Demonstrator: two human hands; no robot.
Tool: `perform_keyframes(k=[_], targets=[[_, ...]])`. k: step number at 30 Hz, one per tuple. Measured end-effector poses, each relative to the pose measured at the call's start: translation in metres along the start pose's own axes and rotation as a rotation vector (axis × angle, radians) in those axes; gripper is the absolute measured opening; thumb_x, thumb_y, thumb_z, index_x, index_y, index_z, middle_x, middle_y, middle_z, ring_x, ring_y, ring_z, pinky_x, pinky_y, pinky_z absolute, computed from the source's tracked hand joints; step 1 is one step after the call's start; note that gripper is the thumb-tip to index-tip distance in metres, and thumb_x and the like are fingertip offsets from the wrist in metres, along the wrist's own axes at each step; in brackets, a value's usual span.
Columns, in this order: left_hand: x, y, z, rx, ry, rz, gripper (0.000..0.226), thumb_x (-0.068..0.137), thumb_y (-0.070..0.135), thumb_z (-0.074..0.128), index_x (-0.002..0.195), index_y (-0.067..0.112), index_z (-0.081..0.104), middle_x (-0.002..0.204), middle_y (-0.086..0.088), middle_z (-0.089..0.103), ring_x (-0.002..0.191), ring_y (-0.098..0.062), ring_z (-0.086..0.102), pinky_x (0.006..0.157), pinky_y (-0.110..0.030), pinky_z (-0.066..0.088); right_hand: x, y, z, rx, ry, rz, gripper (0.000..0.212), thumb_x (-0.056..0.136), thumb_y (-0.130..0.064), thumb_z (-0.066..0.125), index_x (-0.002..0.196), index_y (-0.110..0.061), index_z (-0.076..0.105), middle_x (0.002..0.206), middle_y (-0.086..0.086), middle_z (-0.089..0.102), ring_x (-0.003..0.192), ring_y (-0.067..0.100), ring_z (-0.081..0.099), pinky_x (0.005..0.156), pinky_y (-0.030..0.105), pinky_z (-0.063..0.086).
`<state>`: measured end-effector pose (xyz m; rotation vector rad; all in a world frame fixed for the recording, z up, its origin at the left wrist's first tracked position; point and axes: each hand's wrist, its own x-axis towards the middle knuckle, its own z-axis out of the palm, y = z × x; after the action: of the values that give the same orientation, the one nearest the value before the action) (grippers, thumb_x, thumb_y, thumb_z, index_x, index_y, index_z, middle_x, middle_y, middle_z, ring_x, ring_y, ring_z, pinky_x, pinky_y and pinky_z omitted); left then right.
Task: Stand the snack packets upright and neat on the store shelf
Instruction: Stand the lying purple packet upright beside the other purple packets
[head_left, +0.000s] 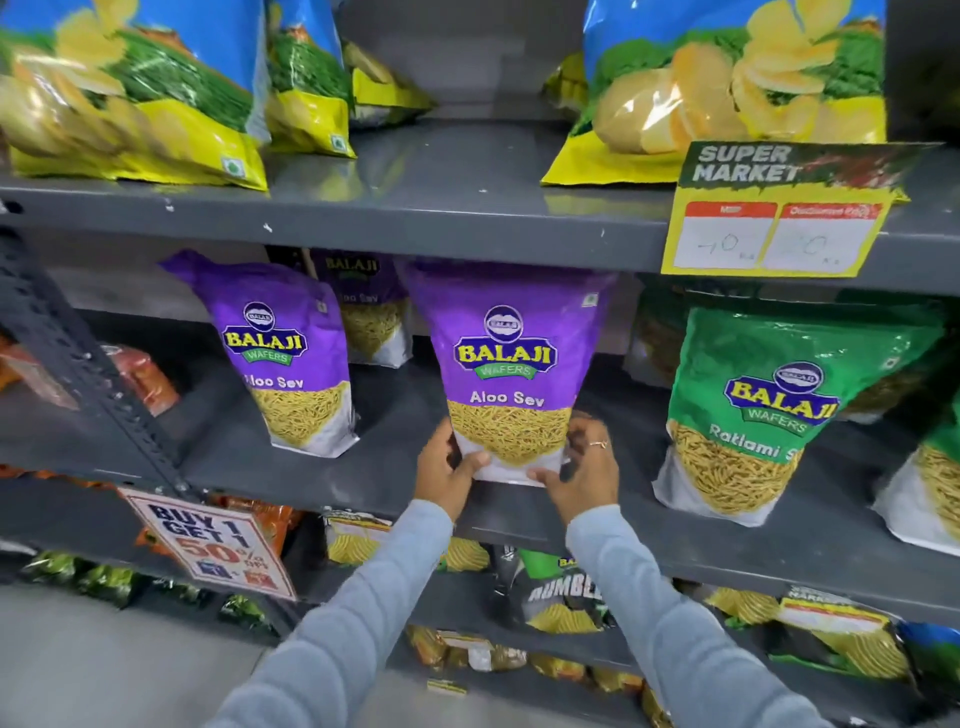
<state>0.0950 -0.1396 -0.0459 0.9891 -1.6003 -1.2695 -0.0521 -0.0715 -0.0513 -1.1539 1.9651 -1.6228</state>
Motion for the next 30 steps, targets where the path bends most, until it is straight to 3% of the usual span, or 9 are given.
perform_keyframes(k=[2,4,7,10,12,16,22,26,30], targets=[[0.016,-0.022,0.001,0.038,0.051,0.033,0.051,0.066,0.02,0.065,0.116,0.016,0.056,0.093,0.003,0.066,0.081,0.009,0.062,0.075,-0.011,0.051,0.015,0.009,0.013,-0.079,-0.022,0.002,0.063,0.047,0.006,0.082,0.087,-0.023,0.043,0.097,0.007,0.056,0.087,0.027,0.059,0.073,0.015,0.04],[0.031,-0.054,0.0,0.149,0.062,0.008,0.051,0.069,0.034,0.062,0.118,0.026,0.053,0.098,-0.002,0.069,0.092,-0.012,0.066,0.085,-0.032,0.055,0.022,0.021,0.024,-0.141,-0.049,0.067,0.059,0.047,0.004,0.083,0.082,-0.02,0.042,0.093,0.009,0.052,0.08,0.027,0.057,0.07,0.017,0.038],[0.037,-0.065,-0.003,0.367,0.03,-0.037,0.05,0.076,0.027,0.057,0.124,0.015,0.05,0.109,-0.011,0.07,0.103,-0.035,0.064,0.09,-0.041,0.051,0.022,0.037,0.035,-0.096,0.01,0.159,0.058,0.046,0.005,0.083,0.082,-0.019,0.044,0.091,0.007,0.053,0.079,0.027,0.058,0.074,0.026,0.044],[0.038,-0.053,-0.006,0.372,0.012,-0.079,0.051,0.077,0.013,0.059,0.126,0.007,0.046,0.115,-0.015,0.068,0.107,-0.034,0.063,0.093,-0.041,0.051,0.024,0.042,0.044,-0.004,-0.009,0.178,0.072,0.047,0.009,0.08,0.097,-0.029,0.044,0.106,0.01,0.062,0.095,0.025,0.063,0.09,0.036,0.051],[0.038,-0.053,-0.01,0.368,0.015,-0.102,0.057,0.08,0.006,0.061,0.132,0.011,0.041,0.121,-0.015,0.066,0.111,-0.035,0.062,0.096,-0.044,0.05,0.026,0.04,0.047,0.0,-0.053,0.192,0.078,0.05,0.008,0.079,0.107,-0.032,0.045,0.113,0.006,0.064,0.103,0.023,0.062,0.095,0.036,0.049],[0.034,-0.053,-0.009,0.361,0.1,-0.119,0.065,0.079,-0.009,0.055,0.138,0.012,0.037,0.126,-0.014,0.063,0.114,-0.033,0.057,0.098,-0.035,0.044,0.026,0.032,0.056,-0.108,-0.13,0.185,0.073,0.058,0.003,0.078,0.121,-0.015,0.044,0.117,0.009,0.064,0.106,0.026,0.06,0.092,0.027,0.044],[0.033,-0.052,-0.001,0.474,0.159,-0.117,0.053,0.078,-0.013,0.046,0.126,0.009,0.044,0.118,-0.013,0.061,0.115,-0.036,0.05,0.099,-0.029,0.027,0.018,0.028,0.062,-0.217,-0.14,0.16,0.07,0.07,0.002,0.069,0.131,-0.011,0.038,0.127,0.014,0.053,0.115,0.034,0.053,0.097,0.035,0.042],[0.032,-0.037,0.004,0.481,0.173,-0.22,0.064,0.08,-0.009,0.04,0.139,0.015,0.033,0.125,-0.018,0.052,0.118,-0.034,0.042,0.105,-0.033,0.031,0.015,0.022,0.061,-0.244,-0.16,0.133,0.068,0.075,0.002,0.064,0.135,-0.01,0.034,0.129,0.015,0.049,0.115,0.034,0.052,0.096,0.033,0.041],[0.032,-0.041,0.002,0.645,0.133,-0.197,0.085,0.077,-0.012,0.058,0.147,0.007,0.014,0.124,-0.036,0.052,0.113,-0.044,0.051,0.102,-0.048,0.038,0.01,0.019,0.062,-0.214,-0.137,0.147,0.069,0.072,0.003,0.065,0.133,-0.012,0.037,0.129,0.013,0.051,0.114,0.033,0.053,0.095,0.032,0.042]])
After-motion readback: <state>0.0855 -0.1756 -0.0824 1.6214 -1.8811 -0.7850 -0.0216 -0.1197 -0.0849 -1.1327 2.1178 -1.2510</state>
